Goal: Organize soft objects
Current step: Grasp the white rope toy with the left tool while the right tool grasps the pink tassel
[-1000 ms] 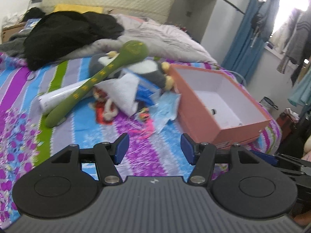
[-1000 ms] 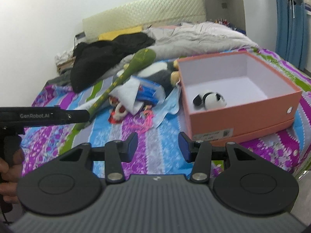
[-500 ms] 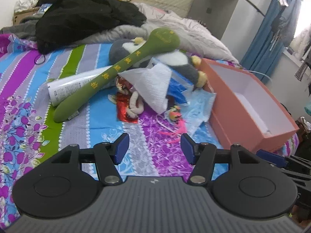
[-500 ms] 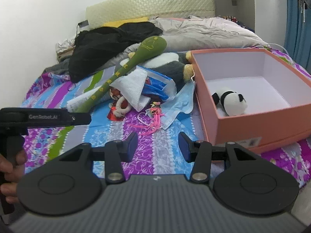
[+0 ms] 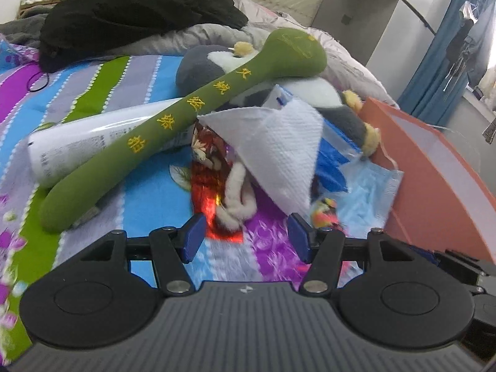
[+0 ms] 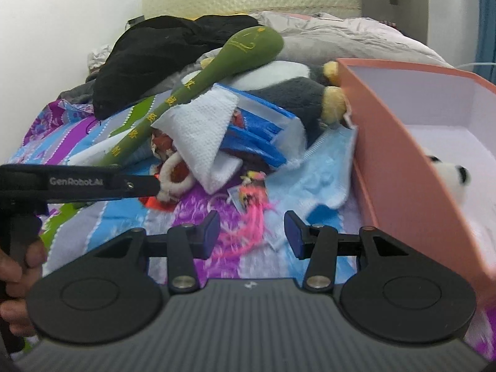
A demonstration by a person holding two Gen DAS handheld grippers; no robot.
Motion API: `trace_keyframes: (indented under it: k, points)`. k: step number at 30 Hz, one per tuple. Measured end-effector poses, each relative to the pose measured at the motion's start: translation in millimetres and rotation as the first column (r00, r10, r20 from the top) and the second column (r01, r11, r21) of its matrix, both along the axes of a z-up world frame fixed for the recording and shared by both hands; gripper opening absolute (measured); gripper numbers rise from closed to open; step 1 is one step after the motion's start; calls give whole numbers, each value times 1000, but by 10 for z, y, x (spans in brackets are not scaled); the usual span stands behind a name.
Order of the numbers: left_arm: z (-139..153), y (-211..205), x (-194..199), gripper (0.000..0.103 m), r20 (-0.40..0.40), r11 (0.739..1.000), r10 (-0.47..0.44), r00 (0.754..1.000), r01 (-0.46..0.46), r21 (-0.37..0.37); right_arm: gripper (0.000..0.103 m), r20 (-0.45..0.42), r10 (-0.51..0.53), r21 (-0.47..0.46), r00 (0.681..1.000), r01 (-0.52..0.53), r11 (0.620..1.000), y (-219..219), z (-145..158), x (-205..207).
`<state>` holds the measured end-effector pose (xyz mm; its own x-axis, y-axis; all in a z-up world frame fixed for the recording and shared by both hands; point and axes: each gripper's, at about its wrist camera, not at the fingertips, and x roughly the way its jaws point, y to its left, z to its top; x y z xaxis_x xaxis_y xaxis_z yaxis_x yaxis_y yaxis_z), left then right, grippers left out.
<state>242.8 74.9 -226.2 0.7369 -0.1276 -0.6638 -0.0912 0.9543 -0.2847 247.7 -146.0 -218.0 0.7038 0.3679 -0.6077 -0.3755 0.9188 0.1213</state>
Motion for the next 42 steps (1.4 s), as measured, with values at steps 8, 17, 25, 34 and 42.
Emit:
trace_keyframes:
  k: [8, 17, 25, 34, 42]
  points:
    - [-232, 41, 306, 54, 1, 1000, -18, 1000, 18, 8, 48, -1, 49, -43, 999, -49, 998, 245, -242, 374]
    - [-301, 27, 442, 19, 6, 999, -40, 999, 40, -17, 41, 1, 13, -71, 1000, -13, 997, 290, -329, 566]
    - [-138, 28, 248, 11, 24, 1000, -7, 1000, 8, -20, 33, 18, 32, -103, 999, -30, 994, 314, -224, 485]
    - [91, -3, -148, 10, 17, 998, 32, 999, -31, -62, 33, 4, 24, -87, 1000, -24, 996, 163, 71, 144]
    - [383, -116, -480, 10, 30, 997, 31, 999, -29, -68, 33, 2, 30, -64, 1000, -30, 998, 60, 329, -178]
